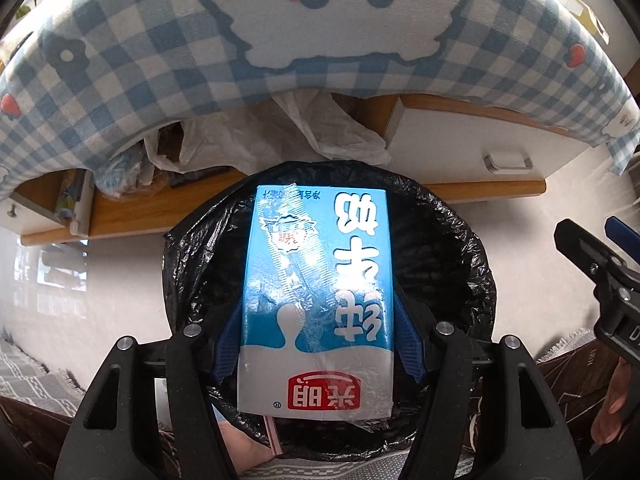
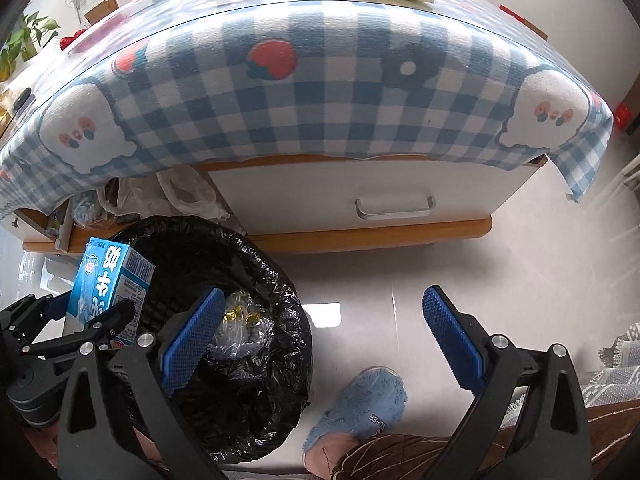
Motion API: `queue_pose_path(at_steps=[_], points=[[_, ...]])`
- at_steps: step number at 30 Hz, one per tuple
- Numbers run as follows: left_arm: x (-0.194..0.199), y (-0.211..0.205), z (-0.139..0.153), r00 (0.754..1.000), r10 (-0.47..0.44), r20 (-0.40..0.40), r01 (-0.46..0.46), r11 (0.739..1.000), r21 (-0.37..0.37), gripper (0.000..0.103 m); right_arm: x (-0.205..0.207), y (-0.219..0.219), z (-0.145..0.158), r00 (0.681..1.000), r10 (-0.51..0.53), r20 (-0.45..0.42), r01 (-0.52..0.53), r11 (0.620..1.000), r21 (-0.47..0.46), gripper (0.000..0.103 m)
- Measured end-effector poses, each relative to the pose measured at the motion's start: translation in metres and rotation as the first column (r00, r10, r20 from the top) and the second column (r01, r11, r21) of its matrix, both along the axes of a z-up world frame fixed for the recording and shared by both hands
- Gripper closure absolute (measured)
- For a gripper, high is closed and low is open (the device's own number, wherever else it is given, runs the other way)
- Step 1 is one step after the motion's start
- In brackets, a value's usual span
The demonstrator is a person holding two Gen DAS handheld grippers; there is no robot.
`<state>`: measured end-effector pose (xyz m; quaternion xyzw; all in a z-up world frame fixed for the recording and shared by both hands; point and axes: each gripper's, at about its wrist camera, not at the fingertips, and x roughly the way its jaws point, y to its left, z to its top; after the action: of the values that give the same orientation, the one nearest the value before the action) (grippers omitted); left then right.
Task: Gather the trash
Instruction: 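Lower the milk carton into the bin and open the left tool, then grasp the clear plastic tube with the left tool while the right tool grasps the Acarbose Tablets box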
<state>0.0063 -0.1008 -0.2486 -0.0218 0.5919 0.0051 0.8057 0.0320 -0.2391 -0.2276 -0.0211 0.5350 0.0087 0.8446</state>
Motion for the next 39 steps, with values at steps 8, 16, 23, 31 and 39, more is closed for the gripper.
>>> queue_pose_path(at_steps=[8,16,23,31,39], points=[[-0.003,0.000,0.014,0.999,-0.005,0.053,0.004,1.000,0.019,0.026,0.000,0.004,0.007,1.000,-0.001,0.018,0.001,1.000,-0.010,0.008],[-0.011,0.012,0.050,0.991,0.007,0.135,-0.006,1.000,-0.003,0.010,-0.003,0.006,0.031,0.996,-0.008,0.084,0.007,1.000,0.008,0.008],[-0.019,0.017,0.087,0.978,0.006,0.207,-0.004,1.000,-0.010,0.006,-0.004,0.010,0.056,0.992,-0.001,0.129,-0.001,1.000,0.018,0.008],[-0.024,0.021,0.116,0.970,0.010,0.242,-0.004,1.000,-0.025,0.006,-0.011,0.009,0.090,0.984,0.002,0.179,-0.009,0.999,0.036,0.008],[-0.025,0.032,0.151,0.957,0.037,0.288,-0.025,0.999,-0.044,0.006,-0.014,0.010,0.128,0.975,-0.008,0.222,0.002,1.000,0.028,0.008]])
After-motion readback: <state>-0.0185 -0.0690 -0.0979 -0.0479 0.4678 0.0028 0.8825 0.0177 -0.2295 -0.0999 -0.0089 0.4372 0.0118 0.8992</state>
